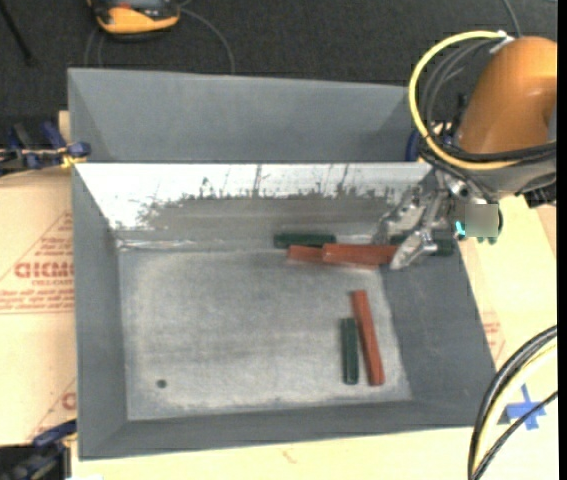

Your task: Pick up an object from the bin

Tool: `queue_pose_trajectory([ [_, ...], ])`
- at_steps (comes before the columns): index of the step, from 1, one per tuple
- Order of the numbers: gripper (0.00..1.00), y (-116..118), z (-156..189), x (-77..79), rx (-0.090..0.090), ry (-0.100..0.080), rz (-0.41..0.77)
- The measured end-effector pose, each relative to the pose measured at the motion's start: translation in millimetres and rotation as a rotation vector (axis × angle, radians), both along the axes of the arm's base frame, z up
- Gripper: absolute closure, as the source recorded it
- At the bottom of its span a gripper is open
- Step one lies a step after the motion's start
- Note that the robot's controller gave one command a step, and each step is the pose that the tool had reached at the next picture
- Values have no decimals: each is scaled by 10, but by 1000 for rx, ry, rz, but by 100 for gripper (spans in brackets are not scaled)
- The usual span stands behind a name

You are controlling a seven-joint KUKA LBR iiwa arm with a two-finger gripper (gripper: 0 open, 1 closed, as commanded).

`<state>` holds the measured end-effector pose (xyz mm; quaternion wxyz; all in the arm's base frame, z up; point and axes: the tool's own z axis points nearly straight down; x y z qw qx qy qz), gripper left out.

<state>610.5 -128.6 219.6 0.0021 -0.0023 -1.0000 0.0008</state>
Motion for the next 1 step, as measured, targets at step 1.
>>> queue_pose_trajectory([
  [1,100,10,47,7,-1,-6,4],
])
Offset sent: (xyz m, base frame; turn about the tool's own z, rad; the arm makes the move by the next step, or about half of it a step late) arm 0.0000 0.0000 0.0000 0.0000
